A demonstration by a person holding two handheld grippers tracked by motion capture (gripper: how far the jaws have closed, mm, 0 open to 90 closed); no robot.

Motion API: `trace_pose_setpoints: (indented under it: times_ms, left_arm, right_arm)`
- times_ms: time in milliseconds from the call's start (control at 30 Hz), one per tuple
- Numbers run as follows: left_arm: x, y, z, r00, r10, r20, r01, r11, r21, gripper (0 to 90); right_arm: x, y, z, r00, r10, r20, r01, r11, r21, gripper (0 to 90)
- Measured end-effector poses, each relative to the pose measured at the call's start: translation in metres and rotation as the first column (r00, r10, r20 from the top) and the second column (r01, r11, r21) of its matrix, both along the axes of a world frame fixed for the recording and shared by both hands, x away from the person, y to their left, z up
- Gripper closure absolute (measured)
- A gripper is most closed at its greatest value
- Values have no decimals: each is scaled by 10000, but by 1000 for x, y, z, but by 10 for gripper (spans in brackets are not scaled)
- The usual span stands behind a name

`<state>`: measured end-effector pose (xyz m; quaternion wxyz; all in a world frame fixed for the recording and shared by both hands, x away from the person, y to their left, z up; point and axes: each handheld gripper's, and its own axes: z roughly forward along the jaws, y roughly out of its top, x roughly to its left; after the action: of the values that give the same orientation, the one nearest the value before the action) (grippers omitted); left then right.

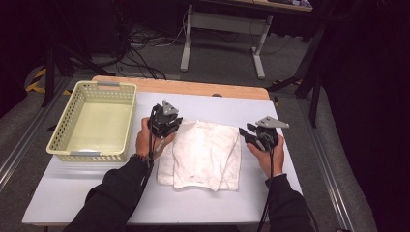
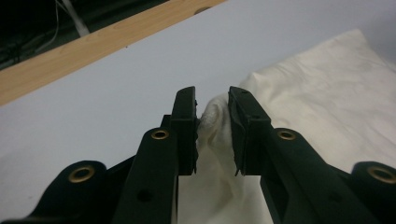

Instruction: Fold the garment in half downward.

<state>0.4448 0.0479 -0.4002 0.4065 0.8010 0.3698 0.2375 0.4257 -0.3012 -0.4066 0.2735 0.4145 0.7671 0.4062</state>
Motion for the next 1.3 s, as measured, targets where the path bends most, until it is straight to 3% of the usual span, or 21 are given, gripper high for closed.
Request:
trace_pose_setpoints:
  times_ms: [100, 167, 200, 300, 367, 400, 433, 633, 800, 833, 900, 1033, 1067, 1200, 1300]
  left_arm:
    - [-19, 10, 7, 9989, 136, 452, -128, 9998, -165, 647]
    - [-29, 19, 12, 9980, -132, 620, 160, 9988, -453, 632]
    - [-29, 19, 12, 9980, -132, 620, 160, 9988, -453, 632]
    - [-56, 28, 12, 9903, -1014, 946, 1040, 9943, -233, 628]
    - [-64, 29, 10, 9884, -1160, 981, 1170, 9931, -49, 621]
    - [-81, 35, 3, 9791, -1725, 1080, 1729, 9849, 58, 609]
    - [-88, 38, -1, 9752, -1958, 1029, 1952, 9806, 155, 589]
    - [-131, 59, -21, 9489, -2808, 1440, 2761, 9597, 520, 447]
    - [-147, 72, -33, 9491, -2850, 1339, 2806, 9585, 508, 322]
    - [-148, 75, -35, 9504, -2847, 1255, 2812, 9586, 449, 272]
    - [-152, 85, -37, 9555, -2700, 1188, 2671, 9628, 397, 232]
    - [-156, 94, -38, 9624, -2444, 1188, 2421, 9697, 334, 203]
    - [-158, 100, -39, 9661, -2320, 1131, 2314, 9727, 188, 201]
    - [-161, 106, -41, 9710, -2156, 1038, 2162, 9763, 60, 195]
    - [-161, 105, -42, 9704, -2178, 1048, 2177, 9759, 126, 192]
  right_arm:
    - [-25, 0, -8, 9992, 326, -252, -329, 9994, -97, 583]
    - [-41, -1, -15, 9984, 426, -375, -434, 9988, -214, 579]
    - [-47, -1, -19, 9974, 498, -523, -508, 9985, -179, 577]
    - [-63, 1, -28, 9924, 767, -965, -813, 9957, -443, 551]
    - [-72, 1, -34, 9876, 909, -1281, -977, 9940, -482, 530]
    - [-77, 1, -36, 9866, 880, -1373, -953, 9943, -474, 525]
    - [-80, 0, -38, 9846, 928, -1483, -996, 9943, -389, 525]
    - [-90, 5, -48, 9814, 738, -1771, -863, 9942, -638, 599]
    - [-90, 5, -49, 9787, 899, -1843, -1028, 9928, -616, 756]
    - [-92, 9, -49, 9789, 1040, -1759, -1227, 9875, -988, 858]
    - [-93, 10, -48, 9783, 1089, -1762, -1301, 9850, -1135, 900]
    - [-94, 8, -48, 9785, 1122, -1732, -1322, 9852, -1089, 900]
    - [-95, 6, -46, 9816, 1028, -1609, -1258, 9821, -1400, 900]
    - [-97, -2, -42, 9842, 909, -1518, -1031, 9918, -750, 889]
    - [-100, -4, -42, 9852, 857, -1482, -911, 9954, -303, 764]
